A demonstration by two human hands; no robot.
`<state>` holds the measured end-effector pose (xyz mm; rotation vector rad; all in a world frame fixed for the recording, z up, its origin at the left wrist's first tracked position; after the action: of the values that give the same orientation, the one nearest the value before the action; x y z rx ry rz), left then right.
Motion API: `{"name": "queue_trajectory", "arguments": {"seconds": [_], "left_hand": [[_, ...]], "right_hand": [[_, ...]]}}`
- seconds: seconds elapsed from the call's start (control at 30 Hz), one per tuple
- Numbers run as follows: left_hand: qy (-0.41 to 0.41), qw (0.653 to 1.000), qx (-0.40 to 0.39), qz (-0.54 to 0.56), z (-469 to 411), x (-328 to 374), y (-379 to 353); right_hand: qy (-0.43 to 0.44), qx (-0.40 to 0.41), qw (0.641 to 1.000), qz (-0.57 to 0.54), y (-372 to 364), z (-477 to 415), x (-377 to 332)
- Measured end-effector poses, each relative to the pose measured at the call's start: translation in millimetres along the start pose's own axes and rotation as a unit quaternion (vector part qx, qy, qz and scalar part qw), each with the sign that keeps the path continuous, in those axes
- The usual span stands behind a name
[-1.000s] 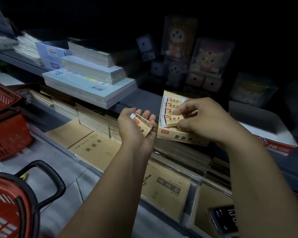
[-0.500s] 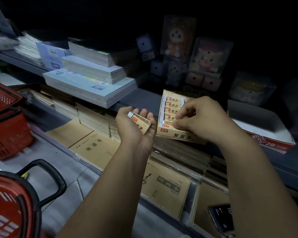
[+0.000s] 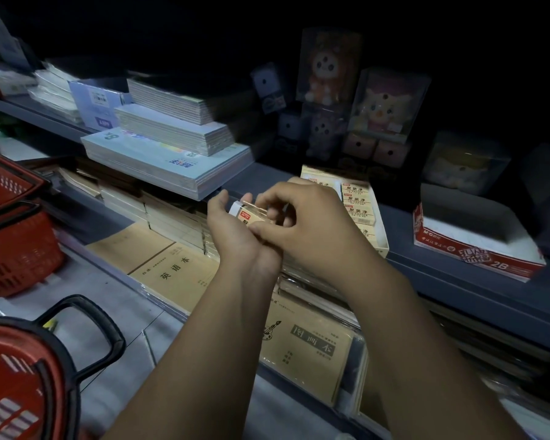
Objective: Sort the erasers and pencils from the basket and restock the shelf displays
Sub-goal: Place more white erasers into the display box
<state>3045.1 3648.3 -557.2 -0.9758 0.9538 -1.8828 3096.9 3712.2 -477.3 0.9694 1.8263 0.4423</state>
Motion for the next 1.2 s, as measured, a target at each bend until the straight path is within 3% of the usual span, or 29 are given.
{"name": "queue_trajectory", "arguments": {"seconds": [0.23,0.5,0.67,1.2], "left_hand": [[0.001,0.999,0.021,0.024,3.9,2.8,2.3],[0.030,0.999,-0.015,-0.003,-2.5,-1.5,0.6],[0.013,0.999,0.021,0.036,-3.8,2.0,2.7],[0.026,0.998,0.046,0.035,9.6,-11.3,15.5]], "right_hand": [[-0.030,0.017,0.999,0.004,-5.0,-4.0,4.4],[-0.101,0.036,0.988,-0.110,-2.1,-7.1,19.1],[-0.119,0.070,0.980,-0.146,10.8,-8.3,25.9],[-0.180,0.147,0.973,-0.007,88.8,24.2,76.3]]}}
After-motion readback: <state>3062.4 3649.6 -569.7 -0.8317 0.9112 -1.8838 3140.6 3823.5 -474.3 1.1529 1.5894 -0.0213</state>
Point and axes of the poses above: each hand's wrist, its own z-axis away from the middle knuckle, its own y-axis out of the back of the hand, x = y × z, the point moved 7 cm from there along -z, towards the middle knuckle, and after that the axes turned 5 degrees about x, right-handed, at the moved point
